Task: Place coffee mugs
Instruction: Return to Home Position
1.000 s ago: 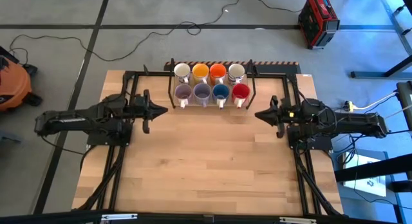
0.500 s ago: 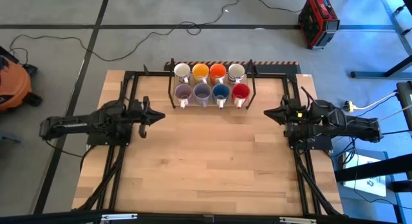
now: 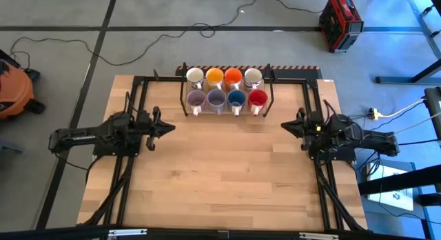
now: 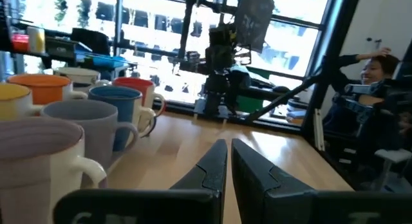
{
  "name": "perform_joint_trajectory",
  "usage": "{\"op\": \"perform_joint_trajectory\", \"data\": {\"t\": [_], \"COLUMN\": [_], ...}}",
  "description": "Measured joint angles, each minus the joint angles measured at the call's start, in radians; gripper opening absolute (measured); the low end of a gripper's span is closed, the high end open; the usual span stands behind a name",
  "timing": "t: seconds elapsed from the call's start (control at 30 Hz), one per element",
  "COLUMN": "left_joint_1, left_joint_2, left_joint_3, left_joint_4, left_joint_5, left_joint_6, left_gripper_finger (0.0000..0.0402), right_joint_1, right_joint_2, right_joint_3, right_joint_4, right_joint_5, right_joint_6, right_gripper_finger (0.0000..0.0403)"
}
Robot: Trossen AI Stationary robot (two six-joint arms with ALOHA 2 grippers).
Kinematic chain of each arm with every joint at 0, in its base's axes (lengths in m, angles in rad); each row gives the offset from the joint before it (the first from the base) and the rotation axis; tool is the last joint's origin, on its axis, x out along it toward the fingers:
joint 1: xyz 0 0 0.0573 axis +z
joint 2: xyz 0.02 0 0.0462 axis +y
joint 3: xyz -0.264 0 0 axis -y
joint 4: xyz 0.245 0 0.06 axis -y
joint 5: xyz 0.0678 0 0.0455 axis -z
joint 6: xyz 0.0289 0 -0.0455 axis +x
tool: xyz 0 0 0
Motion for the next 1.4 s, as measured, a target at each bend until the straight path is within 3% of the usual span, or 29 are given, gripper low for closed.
{"op": "perform_joint_trajectory", "data": {"t": [0.2,0.47,0.77,1.4], "left_joint_1": [0.0,0.0,0.0,0.0], "left_joint_2": [-0.052,-0.063,-0.063,-0.063], "left_joint_3": [0.0,0.0,0.0,0.0], "left_joint_4": [-0.023,-0.127,-0.131,-0.126], "left_joint_5": [0.025,0.029,-0.04,-0.044], "left_joint_6": [0.03,0.029,0.029,0.029], "left_gripper_finger": [0.0018,0.0018,0.0018,0.0018], "right_joint_1": [0.0,0.0,0.0,0.0], "right_joint_2": [-0.004,-0.003,-0.001,0.0], "right_joint_3": [-0.129,-0.149,-0.149,-0.149], "right_joint_4": [0.193,0.137,0.134,0.131], "right_joint_5": [-0.036,-0.042,-0.034,-0.033], "right_joint_6": [0.013,-0.015,-0.005,-0.005], "right_gripper_finger": [0.0014,0.0014,0.0014,0.0014]}}
